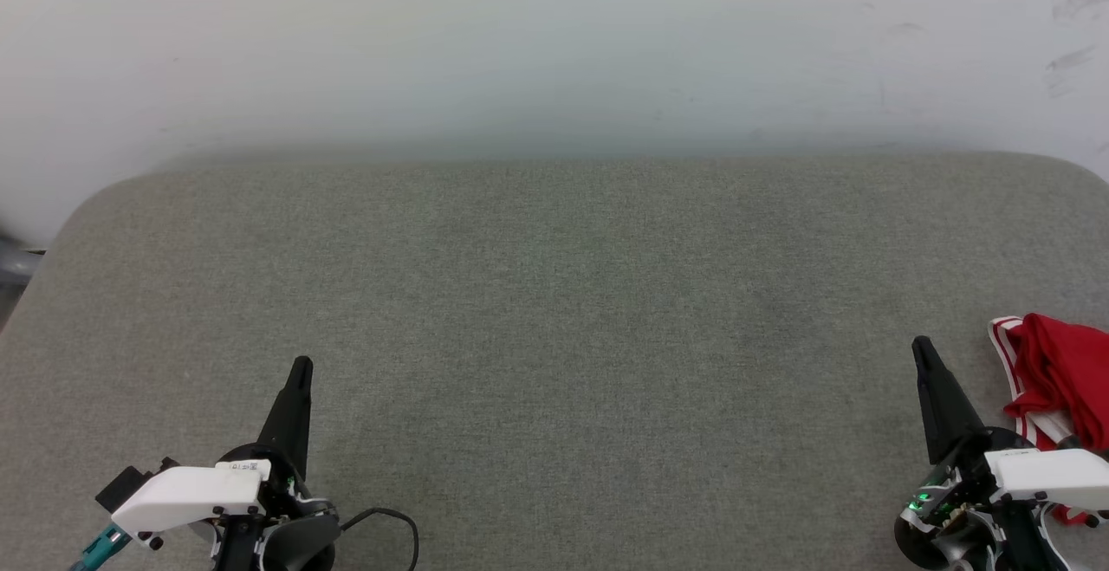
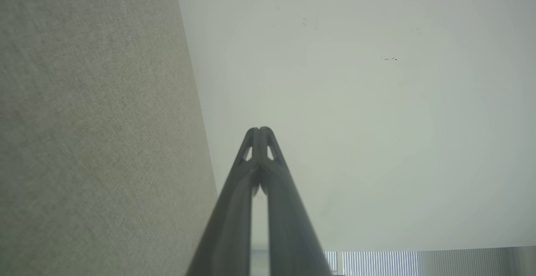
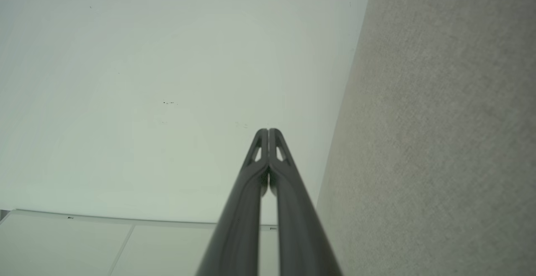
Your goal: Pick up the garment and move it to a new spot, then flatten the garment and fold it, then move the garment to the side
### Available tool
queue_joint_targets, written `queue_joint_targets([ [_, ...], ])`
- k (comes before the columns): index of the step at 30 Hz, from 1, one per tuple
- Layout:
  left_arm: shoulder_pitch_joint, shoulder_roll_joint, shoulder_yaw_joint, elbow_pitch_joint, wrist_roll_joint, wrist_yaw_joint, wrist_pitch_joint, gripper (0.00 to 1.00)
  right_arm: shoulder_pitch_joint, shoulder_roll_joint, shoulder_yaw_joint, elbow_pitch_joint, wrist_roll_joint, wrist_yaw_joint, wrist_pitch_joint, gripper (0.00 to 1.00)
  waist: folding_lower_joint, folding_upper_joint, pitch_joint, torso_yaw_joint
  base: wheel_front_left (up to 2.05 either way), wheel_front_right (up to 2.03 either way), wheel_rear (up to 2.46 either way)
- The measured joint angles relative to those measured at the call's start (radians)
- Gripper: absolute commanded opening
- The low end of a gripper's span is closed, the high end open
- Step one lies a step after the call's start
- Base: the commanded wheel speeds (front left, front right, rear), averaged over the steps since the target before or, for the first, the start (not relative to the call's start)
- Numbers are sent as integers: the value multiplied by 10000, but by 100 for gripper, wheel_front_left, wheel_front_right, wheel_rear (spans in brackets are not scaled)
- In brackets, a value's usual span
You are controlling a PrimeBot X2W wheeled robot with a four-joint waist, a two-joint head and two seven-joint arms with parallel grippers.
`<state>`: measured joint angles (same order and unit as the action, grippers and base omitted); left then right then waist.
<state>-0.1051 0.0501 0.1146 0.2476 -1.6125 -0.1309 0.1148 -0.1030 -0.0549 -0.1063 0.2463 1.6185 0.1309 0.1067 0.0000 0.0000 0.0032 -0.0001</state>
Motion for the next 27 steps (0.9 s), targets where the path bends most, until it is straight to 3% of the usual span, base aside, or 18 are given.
queue_joint_targets([
  [27, -4, -4, 0, -4, 0, 0, 0, 0, -1, 6, -27, 2, 0, 0, 12, 0, 0, 0, 0, 0, 0, 0, 0],
])
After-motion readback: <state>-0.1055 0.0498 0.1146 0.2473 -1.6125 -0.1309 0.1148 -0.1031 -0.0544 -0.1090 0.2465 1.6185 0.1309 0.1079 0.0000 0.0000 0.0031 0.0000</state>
